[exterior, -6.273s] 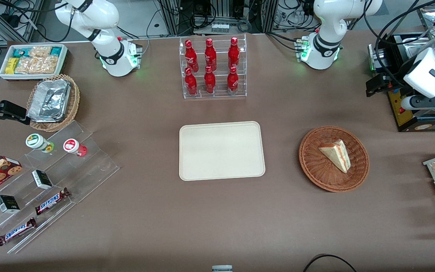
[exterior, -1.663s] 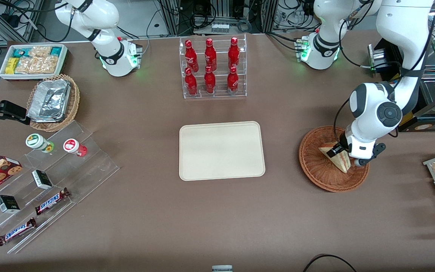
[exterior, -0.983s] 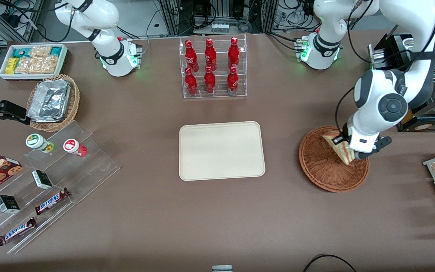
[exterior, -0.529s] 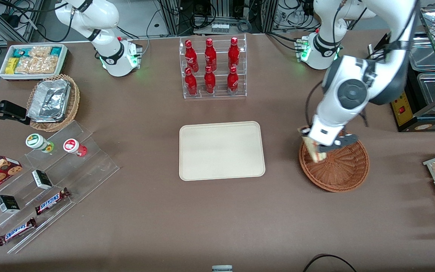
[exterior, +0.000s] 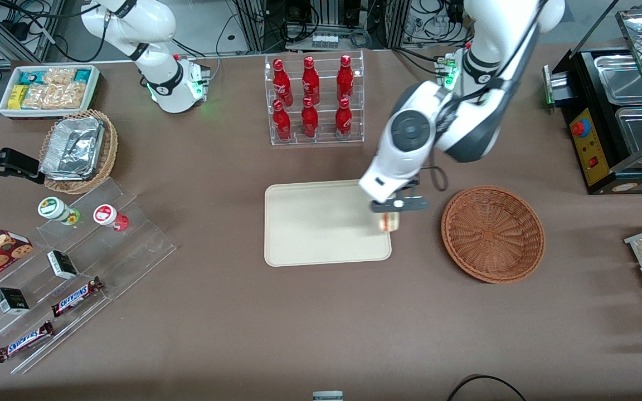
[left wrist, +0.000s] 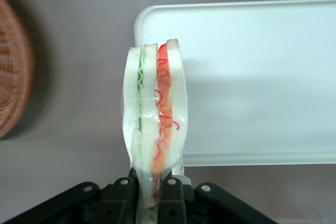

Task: Place sandwich from basket to tray
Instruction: 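Lift the sandwich out of the basket and carry it toward the tray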

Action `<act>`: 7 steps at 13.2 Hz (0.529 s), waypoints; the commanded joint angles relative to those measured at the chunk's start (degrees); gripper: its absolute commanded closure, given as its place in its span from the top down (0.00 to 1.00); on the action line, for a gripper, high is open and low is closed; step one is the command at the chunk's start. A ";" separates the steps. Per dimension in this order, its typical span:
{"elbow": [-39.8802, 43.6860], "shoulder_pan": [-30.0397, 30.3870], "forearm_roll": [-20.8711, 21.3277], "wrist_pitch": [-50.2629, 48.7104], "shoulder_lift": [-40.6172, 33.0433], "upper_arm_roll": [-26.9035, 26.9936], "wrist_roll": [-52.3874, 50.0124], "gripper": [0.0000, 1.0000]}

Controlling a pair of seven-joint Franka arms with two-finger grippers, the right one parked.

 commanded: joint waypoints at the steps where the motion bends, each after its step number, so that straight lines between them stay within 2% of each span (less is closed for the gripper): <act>1: 8.36 -3.51 -1.63 -1.03 6.70 0.90 -1.10 0.00; 7: 19.70 -9.40 -1.11 -0.67 16.90 0.98 -8.65 0.00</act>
